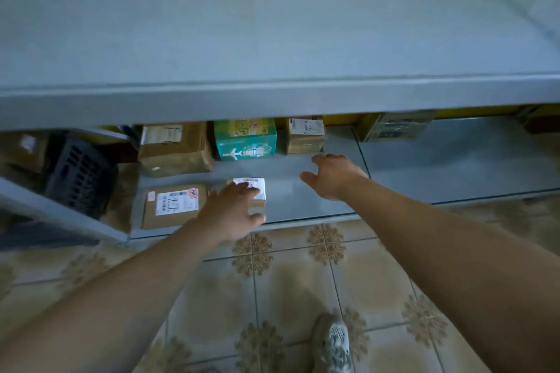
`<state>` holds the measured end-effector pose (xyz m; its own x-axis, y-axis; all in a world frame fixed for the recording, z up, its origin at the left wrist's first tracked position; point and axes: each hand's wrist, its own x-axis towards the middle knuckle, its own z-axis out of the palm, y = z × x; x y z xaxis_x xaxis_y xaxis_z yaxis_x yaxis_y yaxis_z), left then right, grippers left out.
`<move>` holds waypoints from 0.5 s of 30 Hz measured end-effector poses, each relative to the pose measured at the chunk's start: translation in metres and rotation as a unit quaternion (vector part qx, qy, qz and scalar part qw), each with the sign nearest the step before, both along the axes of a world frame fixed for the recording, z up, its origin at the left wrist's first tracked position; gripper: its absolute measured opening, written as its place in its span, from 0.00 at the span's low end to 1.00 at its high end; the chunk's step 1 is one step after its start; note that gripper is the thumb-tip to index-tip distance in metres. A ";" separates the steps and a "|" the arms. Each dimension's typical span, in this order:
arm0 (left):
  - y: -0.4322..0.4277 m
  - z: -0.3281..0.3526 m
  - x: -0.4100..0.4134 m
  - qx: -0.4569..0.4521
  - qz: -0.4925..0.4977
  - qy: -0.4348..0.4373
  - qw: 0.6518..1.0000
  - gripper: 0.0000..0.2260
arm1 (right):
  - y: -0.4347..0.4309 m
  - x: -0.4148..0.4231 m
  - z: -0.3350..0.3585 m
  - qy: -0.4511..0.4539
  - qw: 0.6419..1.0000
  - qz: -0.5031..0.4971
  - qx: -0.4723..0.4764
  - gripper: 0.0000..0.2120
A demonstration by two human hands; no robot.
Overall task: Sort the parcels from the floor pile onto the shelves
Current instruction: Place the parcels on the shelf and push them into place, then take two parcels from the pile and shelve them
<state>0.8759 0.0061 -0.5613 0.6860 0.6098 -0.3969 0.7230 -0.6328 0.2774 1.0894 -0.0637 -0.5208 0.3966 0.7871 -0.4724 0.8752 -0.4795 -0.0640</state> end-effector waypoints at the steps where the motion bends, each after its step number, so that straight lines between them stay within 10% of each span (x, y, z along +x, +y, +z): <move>1: -0.013 0.031 -0.011 -0.006 -0.001 -0.009 1.000 0.30 | -0.010 -0.013 0.027 0.008 1.000 0.001 -0.002 0.31; 15: -0.161 0.350 -0.191 0.064 0.142 -0.108 0.982 0.24 | -0.086 -0.202 0.324 0.003 0.973 0.219 0.073 0.24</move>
<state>0.6845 -0.1548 -0.2113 0.5405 0.8243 -0.1685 0.8085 -0.4534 0.3752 0.8870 -0.1495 -0.1972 0.0052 0.9386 -0.3449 0.9929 -0.0458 -0.1096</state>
